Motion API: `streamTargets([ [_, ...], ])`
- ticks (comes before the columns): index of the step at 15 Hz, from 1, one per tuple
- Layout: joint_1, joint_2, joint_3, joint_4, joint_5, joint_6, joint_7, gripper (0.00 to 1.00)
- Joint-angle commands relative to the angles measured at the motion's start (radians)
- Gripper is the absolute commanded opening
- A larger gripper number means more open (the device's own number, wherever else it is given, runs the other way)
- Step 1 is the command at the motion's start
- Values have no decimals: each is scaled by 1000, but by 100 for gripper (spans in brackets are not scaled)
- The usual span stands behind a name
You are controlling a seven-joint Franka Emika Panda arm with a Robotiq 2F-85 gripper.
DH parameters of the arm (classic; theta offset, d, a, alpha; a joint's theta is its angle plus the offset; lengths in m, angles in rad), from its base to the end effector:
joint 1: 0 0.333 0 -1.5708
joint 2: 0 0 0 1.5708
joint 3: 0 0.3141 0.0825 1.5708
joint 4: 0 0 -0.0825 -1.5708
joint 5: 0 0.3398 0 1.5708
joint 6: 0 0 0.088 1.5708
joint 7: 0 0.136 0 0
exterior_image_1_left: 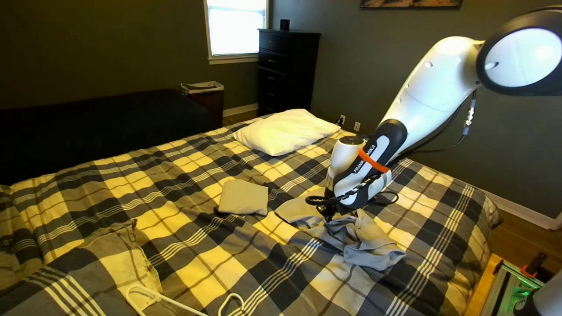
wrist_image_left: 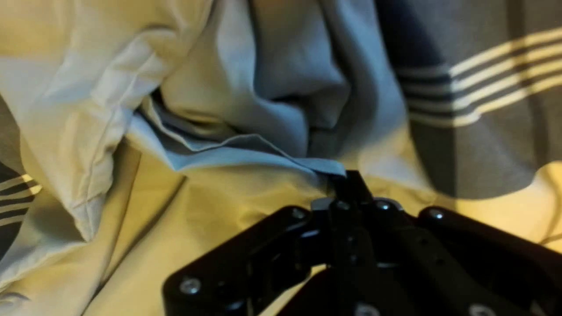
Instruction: Unfold the pillowcase
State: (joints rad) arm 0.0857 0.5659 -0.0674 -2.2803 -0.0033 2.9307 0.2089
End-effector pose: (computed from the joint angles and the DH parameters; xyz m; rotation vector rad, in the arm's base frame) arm 0.5153 0.0075 0.1254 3.1000 -0.2725 0.1390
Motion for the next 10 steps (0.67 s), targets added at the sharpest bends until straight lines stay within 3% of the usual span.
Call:
streamTargets([
  [1, -75, -211, 131, -253, 13, 4, -168, 1],
  [5, -206, -418, 334, -461, 90, -14, -402, 1],
  [7, -329, -513, 501, -534, 177, -10, -548, 1],
  [10, -428, -527, 678, -489, 396, -77, -768, 1],
])
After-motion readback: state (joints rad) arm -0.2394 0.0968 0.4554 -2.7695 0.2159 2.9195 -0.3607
